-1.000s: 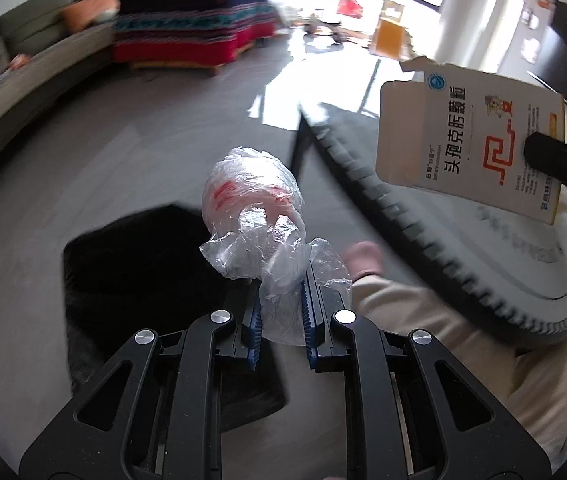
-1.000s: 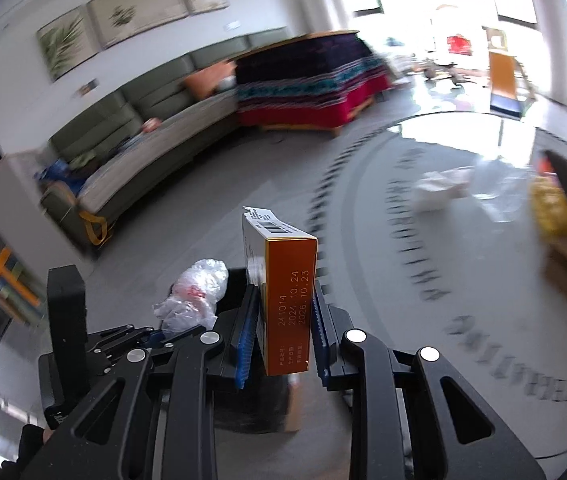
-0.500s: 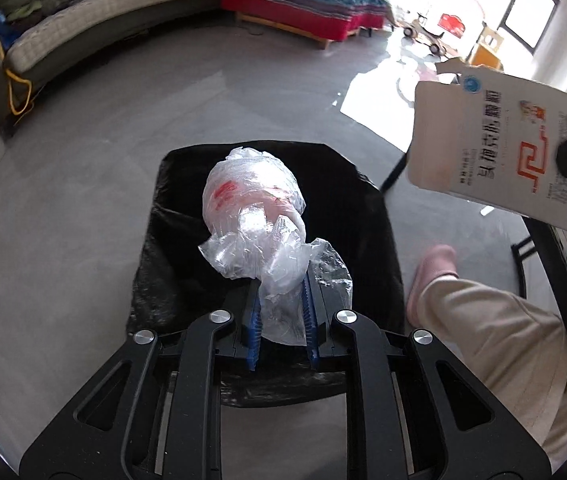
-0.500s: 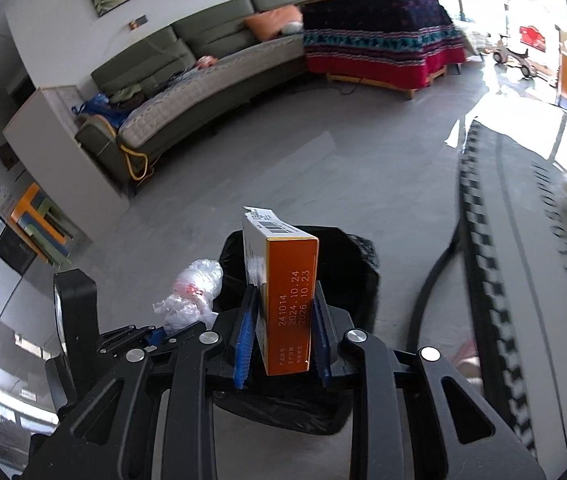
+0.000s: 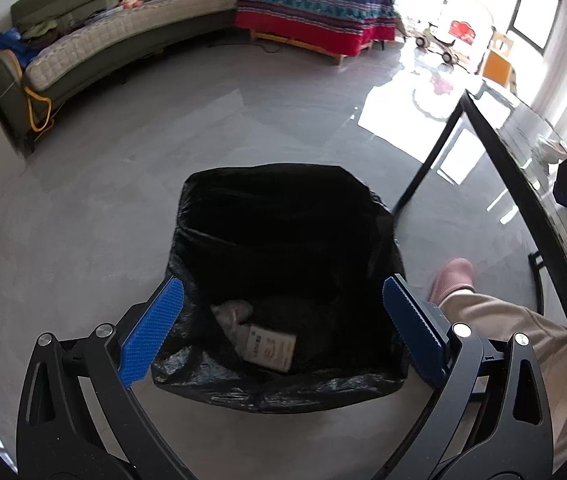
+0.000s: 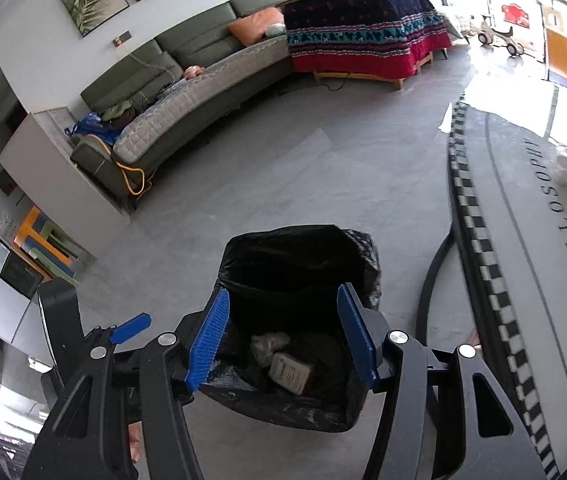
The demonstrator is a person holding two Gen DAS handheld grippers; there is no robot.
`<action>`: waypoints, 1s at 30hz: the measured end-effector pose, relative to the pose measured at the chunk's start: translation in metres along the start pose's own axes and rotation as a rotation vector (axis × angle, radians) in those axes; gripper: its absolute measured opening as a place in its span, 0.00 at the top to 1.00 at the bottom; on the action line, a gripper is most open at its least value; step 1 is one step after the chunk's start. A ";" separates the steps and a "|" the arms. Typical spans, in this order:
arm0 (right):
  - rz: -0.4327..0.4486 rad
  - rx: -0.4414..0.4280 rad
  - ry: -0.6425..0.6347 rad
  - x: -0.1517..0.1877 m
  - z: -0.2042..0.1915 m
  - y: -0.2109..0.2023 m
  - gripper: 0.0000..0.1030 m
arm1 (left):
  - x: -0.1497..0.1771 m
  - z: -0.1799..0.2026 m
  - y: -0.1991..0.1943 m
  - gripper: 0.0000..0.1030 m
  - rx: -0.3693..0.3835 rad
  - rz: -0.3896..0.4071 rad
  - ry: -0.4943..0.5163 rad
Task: Collect trash
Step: 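Move both open tools back over the table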
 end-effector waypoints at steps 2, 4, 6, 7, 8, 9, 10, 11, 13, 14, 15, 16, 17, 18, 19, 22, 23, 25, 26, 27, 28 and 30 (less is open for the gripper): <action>0.010 0.004 0.006 0.000 0.006 -0.005 0.44 | -0.001 0.009 -0.001 0.06 0.016 -0.003 0.013; 0.020 0.008 0.017 -0.001 0.012 -0.009 0.44 | -0.002 0.016 -0.003 0.06 0.025 -0.003 0.028; 0.035 0.013 0.032 -0.002 0.019 -0.016 0.44 | -0.004 0.027 -0.005 0.06 0.039 -0.001 0.048; 0.040 0.015 0.036 -0.002 0.022 -0.018 0.44 | -0.006 0.032 -0.006 0.06 0.047 0.001 0.055; 0.046 0.021 0.039 -0.002 0.025 -0.020 0.44 | -0.008 0.038 -0.007 0.06 0.056 0.005 0.064; 0.052 0.030 0.042 -0.003 0.029 -0.024 0.44 | -0.011 0.047 -0.008 0.06 0.069 0.009 0.077; 0.060 0.039 0.048 -0.005 0.036 -0.030 0.44 | -0.014 0.054 -0.010 0.06 0.080 0.012 0.089; 0.066 0.046 0.053 -0.007 0.042 -0.034 0.43 | -0.019 0.062 -0.009 0.06 0.092 0.014 0.099; 0.081 0.077 0.076 -0.010 0.061 -0.045 0.40 | -0.027 0.081 -0.009 0.06 0.115 0.023 0.127; 0.087 0.089 0.088 -0.012 0.070 -0.049 0.40 | -0.029 0.088 -0.008 0.06 0.122 0.024 0.137; 0.090 0.100 0.099 -0.013 0.078 -0.053 0.39 | -0.033 0.098 -0.007 0.06 0.132 0.027 0.153; 0.097 0.124 0.116 -0.015 0.092 -0.060 0.38 | -0.036 0.109 -0.006 0.06 0.143 0.030 0.171; 0.106 0.149 0.131 -0.017 0.105 -0.066 0.37 | -0.039 0.117 -0.006 0.06 0.151 0.032 0.184; 0.111 0.174 0.141 -0.021 0.115 -0.072 0.35 | -0.044 0.131 -0.005 0.06 0.164 0.036 0.207; 0.114 0.200 0.151 -0.022 0.126 -0.076 0.33 | -0.046 0.140 -0.004 0.06 0.174 0.040 0.222; 0.127 0.289 0.207 -0.032 0.163 -0.091 0.29 | -0.057 0.173 -0.001 0.06 0.215 0.047 0.273; 0.131 0.310 0.226 -0.035 0.173 -0.095 0.29 | -0.062 0.187 0.001 0.06 0.231 0.051 0.292; 0.139 0.364 0.274 -0.046 0.195 -0.103 0.28 | -0.070 0.206 0.003 0.06 0.252 0.053 0.320; 0.141 0.389 0.297 -0.050 0.206 -0.107 0.28 | -0.074 0.217 0.004 0.06 0.262 0.054 0.335; 0.143 0.404 0.313 -0.053 0.214 -0.108 0.28 | -0.077 0.229 0.006 0.06 0.271 0.056 0.354; 0.149 0.422 0.334 -0.058 0.226 -0.111 0.28 | -0.080 0.238 0.007 0.06 0.279 0.056 0.369; 0.150 0.456 0.369 -0.067 0.242 -0.114 0.28 | -0.086 0.258 0.010 0.06 0.300 0.058 0.403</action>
Point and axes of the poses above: each gripper's, at about its wrist camera, not at the fingertips, and y roughly the way its jaws point, z to its right, x to its underside, the point moved 4 cm from there along y, roughly the way its jaws point, and after that the axes turned 6 degrees about z, right-handed, at the moved point
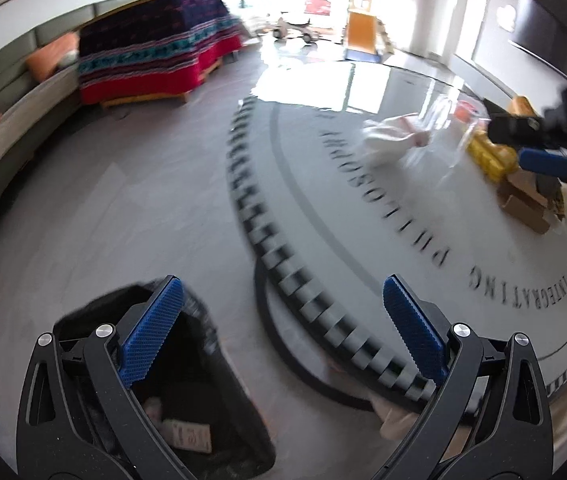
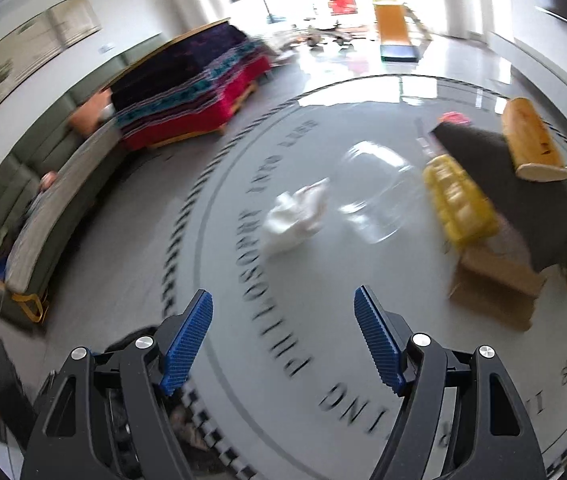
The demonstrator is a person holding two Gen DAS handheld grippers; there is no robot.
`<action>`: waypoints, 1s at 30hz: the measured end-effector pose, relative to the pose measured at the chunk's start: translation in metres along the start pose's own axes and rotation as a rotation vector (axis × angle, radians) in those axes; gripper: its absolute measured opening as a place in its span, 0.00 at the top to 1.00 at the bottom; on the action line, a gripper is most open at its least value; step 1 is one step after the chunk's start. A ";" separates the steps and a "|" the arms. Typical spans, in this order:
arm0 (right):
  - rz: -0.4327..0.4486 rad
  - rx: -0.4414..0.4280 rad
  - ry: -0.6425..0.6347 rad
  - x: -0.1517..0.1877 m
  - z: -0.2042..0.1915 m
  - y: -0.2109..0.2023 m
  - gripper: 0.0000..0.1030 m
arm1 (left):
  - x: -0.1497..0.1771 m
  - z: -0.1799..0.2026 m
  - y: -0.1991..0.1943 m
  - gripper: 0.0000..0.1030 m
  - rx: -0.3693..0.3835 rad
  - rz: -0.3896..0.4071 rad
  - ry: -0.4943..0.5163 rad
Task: Collect trash
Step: 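Move both open tools back over the table, then grasp the clear plastic jar with the right tool while the left tool grasps the white towel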
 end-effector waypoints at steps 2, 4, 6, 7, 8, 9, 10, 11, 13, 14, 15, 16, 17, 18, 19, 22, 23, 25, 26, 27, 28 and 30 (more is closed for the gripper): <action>-0.005 0.037 0.037 -0.013 0.013 0.009 0.28 | -0.011 0.011 0.008 0.06 0.005 -0.002 0.027; -0.017 0.062 0.080 -0.024 0.022 0.019 0.28 | -0.022 0.019 0.018 0.06 0.013 -0.006 0.050; -0.039 0.078 0.131 -0.035 0.034 0.032 0.28 | -0.034 0.029 0.030 0.06 0.016 -0.008 0.071; -0.048 0.082 0.151 -0.039 0.036 0.037 0.28 | -0.039 0.033 0.037 0.06 0.019 -0.011 0.081; -0.060 0.089 0.184 -0.044 0.042 0.044 0.28 | -0.044 0.037 0.044 0.06 0.021 -0.015 0.091; -0.070 0.097 0.216 -0.048 0.046 0.050 0.28 | -0.051 0.042 0.054 0.06 0.022 -0.020 0.106; -0.076 0.106 0.237 -0.051 0.049 0.054 0.28 | -0.056 0.047 0.062 0.06 0.020 -0.024 0.120; -0.079 0.122 0.262 -0.055 0.052 0.059 0.28 | -0.060 0.052 0.070 0.06 0.016 -0.027 0.130; -0.080 0.150 0.304 -0.061 0.057 0.069 0.27 | -0.069 0.061 0.087 0.06 0.018 -0.035 0.154; -0.081 0.167 0.314 -0.063 0.058 0.073 0.26 | -0.074 0.066 0.097 0.06 0.025 -0.040 0.167; -0.080 0.191 0.319 -0.066 0.059 0.079 0.25 | -0.076 0.069 0.102 0.06 0.027 -0.043 0.173; -0.079 0.217 0.324 -0.067 0.060 0.083 0.25 | -0.078 0.072 0.108 0.06 0.031 -0.047 0.180; -0.079 0.243 0.333 -0.068 0.061 0.087 0.25 | -0.080 0.075 0.113 0.06 0.036 -0.051 0.186; -0.079 0.272 0.351 -0.069 0.063 0.093 0.25 | -0.081 0.078 0.119 0.06 0.042 -0.059 0.191; -0.084 0.284 0.358 -0.070 0.065 0.098 0.23 | -0.082 0.080 0.122 0.06 0.046 -0.062 0.194; -0.119 0.311 0.344 -0.074 0.068 0.113 0.20 | -0.085 0.081 0.126 0.06 0.050 -0.063 0.199; -0.120 0.309 0.332 -0.075 0.067 0.116 0.20 | -0.084 0.080 0.127 0.06 0.053 -0.063 0.198; -0.116 0.301 0.301 -0.079 0.067 0.118 0.22 | -0.085 0.080 0.127 0.06 0.055 -0.061 0.200; -0.113 0.285 0.289 -0.081 0.066 0.117 0.25 | -0.086 0.082 0.128 0.06 0.055 -0.059 0.203; -0.112 0.275 0.276 -0.083 0.066 0.116 0.28 | -0.087 0.082 0.129 0.06 0.056 -0.057 0.204; -0.111 0.256 0.264 -0.084 0.066 0.114 0.30 | -0.089 0.083 0.131 0.06 0.059 -0.057 0.203; -0.104 0.227 0.254 -0.086 0.067 0.110 0.33 | -0.094 0.087 0.137 0.06 0.075 -0.057 0.195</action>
Point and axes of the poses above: each gripper's, at about its wrist camera, not at the fingertips, and y roughly the way its jaws point, z to its right, x to its underside, the point moved 4 cm from there along y, roughly the way its jaws point, and after that the axes turned 6 degrees about z, right-handed, at the moved point
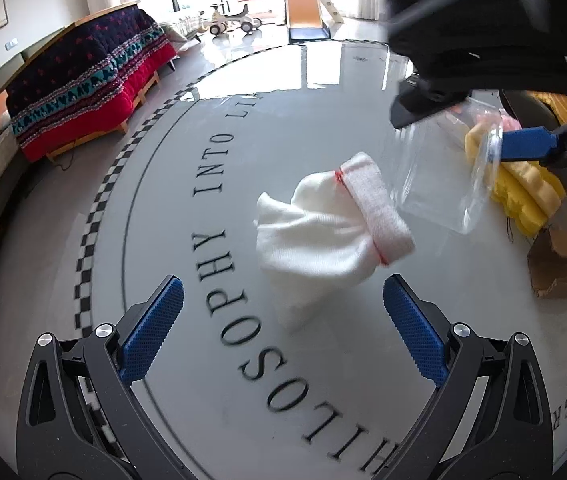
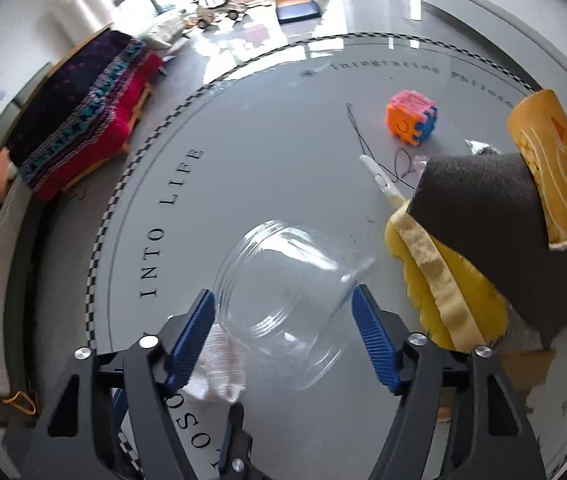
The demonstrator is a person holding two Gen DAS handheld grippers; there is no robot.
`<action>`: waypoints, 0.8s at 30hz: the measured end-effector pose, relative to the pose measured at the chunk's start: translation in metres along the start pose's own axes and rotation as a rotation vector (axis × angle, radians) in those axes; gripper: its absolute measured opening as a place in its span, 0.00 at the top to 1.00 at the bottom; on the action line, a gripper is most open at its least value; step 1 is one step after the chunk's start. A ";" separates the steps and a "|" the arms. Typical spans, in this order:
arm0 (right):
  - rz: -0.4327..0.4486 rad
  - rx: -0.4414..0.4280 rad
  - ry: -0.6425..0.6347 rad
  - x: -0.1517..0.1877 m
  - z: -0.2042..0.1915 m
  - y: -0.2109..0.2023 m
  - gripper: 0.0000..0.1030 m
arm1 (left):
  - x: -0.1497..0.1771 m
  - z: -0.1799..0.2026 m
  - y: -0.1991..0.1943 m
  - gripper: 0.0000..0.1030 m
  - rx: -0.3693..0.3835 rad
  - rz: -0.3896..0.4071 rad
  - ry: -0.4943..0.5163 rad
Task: Collect trash
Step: 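Grasp the clear plastic jar with the right tool while the left tool grasps the white towel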
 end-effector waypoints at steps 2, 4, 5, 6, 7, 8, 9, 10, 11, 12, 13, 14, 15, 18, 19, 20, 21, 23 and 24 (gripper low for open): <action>0.014 -0.035 -0.002 -0.003 0.003 -0.007 0.35 | -0.006 0.001 0.006 0.06 0.023 0.003 -0.008; 0.031 -0.060 -0.007 -0.006 0.004 -0.015 0.35 | -0.011 0.006 0.013 0.06 0.040 0.001 -0.010; 0.043 -0.067 -0.017 -0.007 0.005 -0.020 0.36 | -0.014 0.006 0.017 0.06 0.048 -0.003 -0.009; 0.052 -0.072 -0.025 -0.008 0.005 -0.026 0.36 | -0.016 0.011 0.021 0.08 0.058 -0.006 -0.007; 0.056 -0.083 -0.029 -0.009 0.005 -0.030 0.36 | -0.018 0.014 0.023 0.18 0.073 -0.003 -0.006; 0.059 -0.091 -0.031 -0.009 0.008 -0.034 0.36 | -0.019 0.017 0.025 0.27 0.095 -0.001 -0.005; 0.063 -0.102 -0.034 -0.009 0.009 -0.039 0.36 | -0.020 0.019 0.029 0.46 0.119 -0.010 -0.010; 0.067 -0.106 -0.036 -0.009 0.011 -0.042 0.36 | -0.020 0.020 0.031 0.57 0.119 -0.011 -0.015; 0.071 -0.108 -0.037 -0.009 0.013 -0.046 0.36 | -0.021 0.020 0.031 0.61 0.113 0.000 -0.017; 0.073 -0.113 -0.037 -0.008 0.015 -0.049 0.36 | -0.022 0.019 0.029 0.70 0.138 0.004 -0.031; 0.074 -0.117 -0.037 -0.007 0.018 -0.052 0.36 | -0.021 0.017 0.027 0.74 0.158 0.006 -0.052; 0.076 -0.120 -0.036 -0.006 0.019 -0.054 0.36 | -0.018 0.016 0.023 0.75 0.173 0.006 -0.068; 0.078 -0.124 -0.035 -0.004 0.021 -0.057 0.36 | -0.015 0.015 0.020 0.76 0.177 0.007 -0.074; 0.082 -0.139 -0.031 0.004 0.028 -0.067 0.36 | -0.005 0.014 0.006 0.76 0.167 0.008 -0.070; 0.083 -0.145 -0.029 0.009 0.030 -0.071 0.36 | -0.001 0.014 0.000 0.76 0.163 0.011 -0.071; 0.083 -0.150 -0.028 0.013 0.031 -0.074 0.36 | 0.002 0.014 -0.006 0.76 0.159 0.015 -0.072; 0.085 -0.154 -0.025 0.018 0.033 -0.078 0.36 | 0.006 0.013 -0.015 0.76 0.161 0.021 -0.075; 0.087 -0.159 -0.021 0.027 0.036 -0.085 0.36 | 0.014 0.015 -0.028 0.76 0.165 0.028 -0.077; 0.089 -0.161 -0.022 0.032 0.037 -0.089 0.36 | 0.018 0.015 -0.036 0.76 0.164 0.032 -0.077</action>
Point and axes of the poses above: each gripper's, at about its wrist camera, not at the fingertips, and y roughly the way its jaws point, z to its right, x to its underside, the point moved 4 cm from there along y, roughly the way its jaws point, and after that the axes turned 6 degrees about z, right-handed, at the moved point
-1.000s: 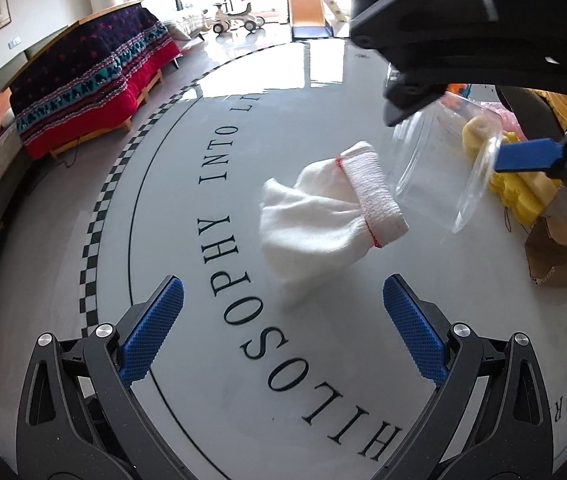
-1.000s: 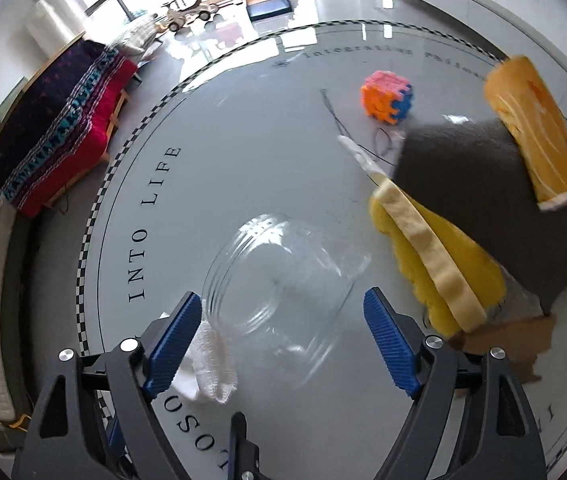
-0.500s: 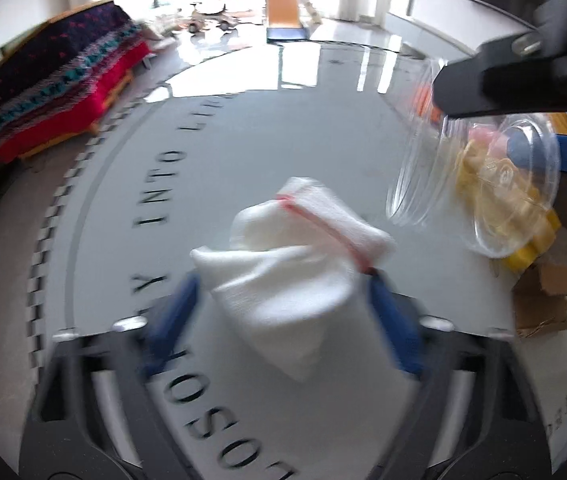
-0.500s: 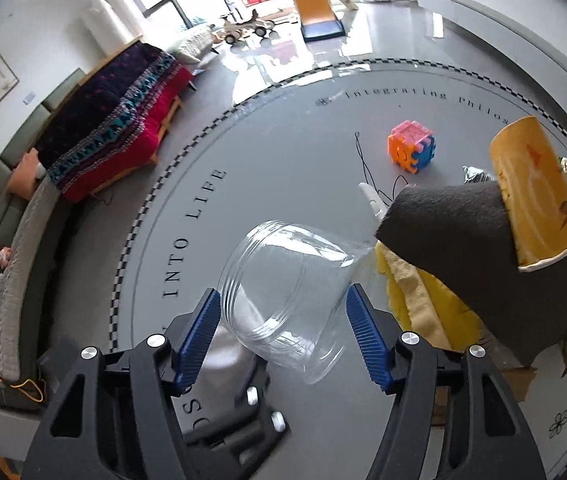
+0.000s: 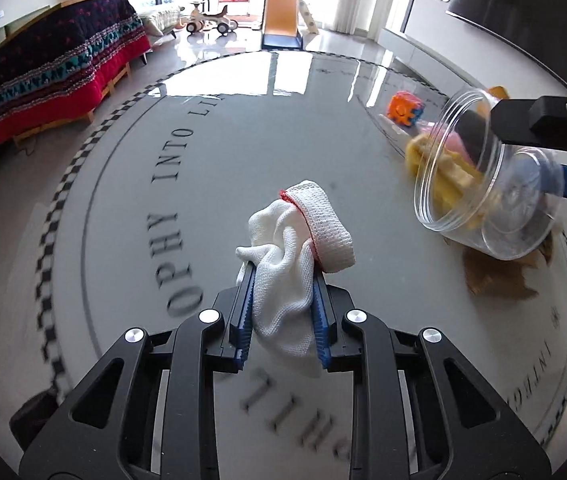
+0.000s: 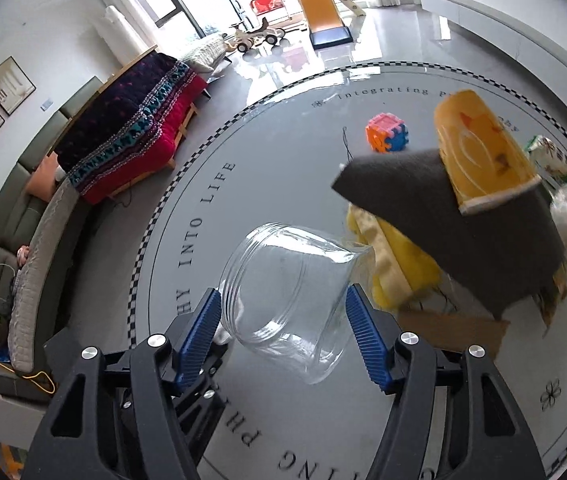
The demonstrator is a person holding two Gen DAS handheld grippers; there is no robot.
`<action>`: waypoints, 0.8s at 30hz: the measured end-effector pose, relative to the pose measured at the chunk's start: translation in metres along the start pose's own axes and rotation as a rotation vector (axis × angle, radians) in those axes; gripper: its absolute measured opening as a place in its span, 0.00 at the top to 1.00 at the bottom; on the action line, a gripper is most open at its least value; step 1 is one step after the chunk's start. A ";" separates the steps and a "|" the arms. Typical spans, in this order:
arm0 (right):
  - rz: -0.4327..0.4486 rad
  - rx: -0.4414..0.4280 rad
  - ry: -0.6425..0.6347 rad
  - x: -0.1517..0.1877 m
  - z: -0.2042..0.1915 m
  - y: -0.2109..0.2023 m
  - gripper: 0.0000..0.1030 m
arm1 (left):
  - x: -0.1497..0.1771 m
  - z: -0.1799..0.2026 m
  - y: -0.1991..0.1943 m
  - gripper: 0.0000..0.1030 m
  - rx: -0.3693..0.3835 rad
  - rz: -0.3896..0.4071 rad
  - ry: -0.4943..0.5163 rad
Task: Collect trash
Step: 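Grasp the clear plastic jar with the right tool while the left tool grasps the white towel, then carry jar and towel over the black bin and open both tools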
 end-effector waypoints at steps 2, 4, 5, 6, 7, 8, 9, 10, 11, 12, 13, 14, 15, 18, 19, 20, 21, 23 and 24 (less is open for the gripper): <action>0.007 -0.003 -0.001 0.009 -0.001 -0.008 0.36 | 0.006 -0.001 -0.012 0.76 0.004 0.007 -0.008; 0.010 -0.009 -0.003 0.019 -0.001 -0.017 0.36 | 0.015 -0.002 -0.028 0.76 0.003 0.016 -0.019; 0.009 -0.013 -0.003 0.023 -0.002 -0.020 0.36 | 0.018 -0.003 -0.032 0.76 0.002 0.018 -0.021; 0.007 -0.017 -0.005 0.030 -0.004 -0.025 0.36 | 0.023 -0.004 -0.041 0.76 -0.001 0.024 -0.025; 0.007 -0.018 -0.004 0.034 -0.006 -0.028 0.36 | 0.028 -0.007 -0.049 0.76 -0.007 0.029 -0.030; 0.006 -0.024 -0.006 0.039 -0.008 -0.032 0.36 | 0.032 -0.009 -0.053 0.76 -0.011 0.031 -0.033; 0.006 -0.030 -0.009 0.045 -0.012 -0.037 0.36 | 0.038 -0.011 -0.061 0.76 -0.017 0.035 -0.037; 0.007 -0.036 -0.013 0.049 -0.013 -0.040 0.36 | 0.044 -0.015 -0.070 0.76 -0.028 0.043 -0.042; 0.008 -0.045 -0.022 0.055 -0.018 -0.045 0.36 | 0.046 -0.016 -0.075 0.76 -0.038 0.046 -0.043; 0.010 -0.055 -0.030 0.062 -0.023 -0.050 0.36 | 0.052 -0.019 -0.082 0.76 -0.055 0.048 -0.047; 0.009 -0.064 -0.035 0.066 -0.026 -0.053 0.36 | 0.057 -0.023 -0.087 0.76 -0.068 0.050 -0.052; 0.007 -0.077 -0.044 0.074 -0.031 -0.058 0.36 | 0.063 -0.027 -0.092 0.76 -0.077 0.053 -0.060; 0.003 -0.091 -0.051 0.081 -0.036 -0.061 0.36 | 0.071 -0.031 -0.100 0.76 -0.085 0.055 -0.072; -0.019 -0.134 -0.080 0.103 -0.053 -0.068 0.36 | 0.093 -0.045 -0.123 0.76 -0.115 0.067 -0.099; -0.024 -0.146 -0.094 0.110 -0.059 -0.071 0.36 | 0.100 -0.049 -0.131 0.76 -0.124 0.069 -0.106; -0.028 -0.158 -0.110 0.117 -0.064 -0.073 0.36 | 0.109 -0.054 -0.139 0.76 -0.135 0.071 -0.115; -0.034 -0.177 -0.134 0.127 -0.074 -0.076 0.36 | 0.118 -0.061 -0.148 0.76 -0.148 0.077 -0.129; -0.050 -0.207 -0.164 0.143 -0.091 -0.078 0.36 | 0.137 -0.077 -0.167 0.76 -0.174 0.083 -0.163; -0.064 -0.229 -0.185 0.154 -0.102 -0.079 0.36 | 0.144 -0.084 -0.173 0.76 -0.186 0.085 -0.179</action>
Point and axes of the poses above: each gripper's, at about its wrist camera, not at the fingertips, and y roughly the way its jaws point, z to its right, x to its underside, the point moved 4 cm from there along y, roughly the way its jaws point, and after that the axes turned 6 degrees about z, right-handed, at the moved point
